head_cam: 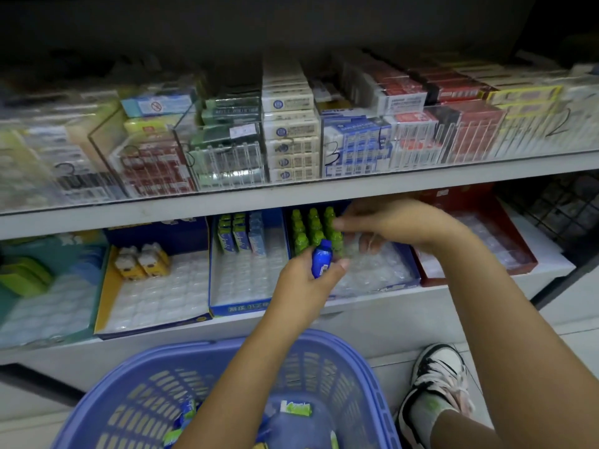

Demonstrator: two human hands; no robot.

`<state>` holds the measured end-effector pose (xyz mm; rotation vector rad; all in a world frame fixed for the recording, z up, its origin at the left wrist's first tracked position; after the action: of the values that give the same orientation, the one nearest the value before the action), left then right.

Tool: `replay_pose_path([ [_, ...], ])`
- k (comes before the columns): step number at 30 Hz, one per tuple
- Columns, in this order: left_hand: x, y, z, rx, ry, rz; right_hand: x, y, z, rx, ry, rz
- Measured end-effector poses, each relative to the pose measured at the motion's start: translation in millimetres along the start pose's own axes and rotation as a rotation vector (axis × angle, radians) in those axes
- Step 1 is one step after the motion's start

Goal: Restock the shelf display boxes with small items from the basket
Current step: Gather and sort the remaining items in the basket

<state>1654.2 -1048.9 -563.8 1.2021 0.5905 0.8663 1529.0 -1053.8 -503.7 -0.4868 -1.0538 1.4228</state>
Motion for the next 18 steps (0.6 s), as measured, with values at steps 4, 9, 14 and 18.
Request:
replay_pose_path([
  [4, 2.4, 5.2, -4.7, -0.119, -0.055, -0.019, -2.7, -6.4, -29.6, -0.036, -0.137, 0.049],
  [9, 5.6, 0.4, -9.2, 0.206, -0.132, -0.011, 0.0, -0.6, -26.0, -0.114, -0.209, 0.147],
  [14, 3.7, -5.9, -8.1, 0.314, -0.105, -0.046, 1.0, 10.1, -15.1, -0.235, -0.172, 0.181],
  [18, -4.4, -8.6, -8.9, 0.293, 0.021, -0.066, -6.3, 19.0, -8.1, -0.346, -0.064, 0.077],
])
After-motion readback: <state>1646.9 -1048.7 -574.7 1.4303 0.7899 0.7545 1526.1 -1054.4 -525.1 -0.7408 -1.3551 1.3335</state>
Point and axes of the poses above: each hand's wrist, its own x-axis away from the middle knuckle, its own z-axis out of the back of the hand, y = z × x, the point moved 9 cm from there along -x, towards the middle knuckle, and after that the axes turned 10 degrees about -y, right-handed, at the moved point
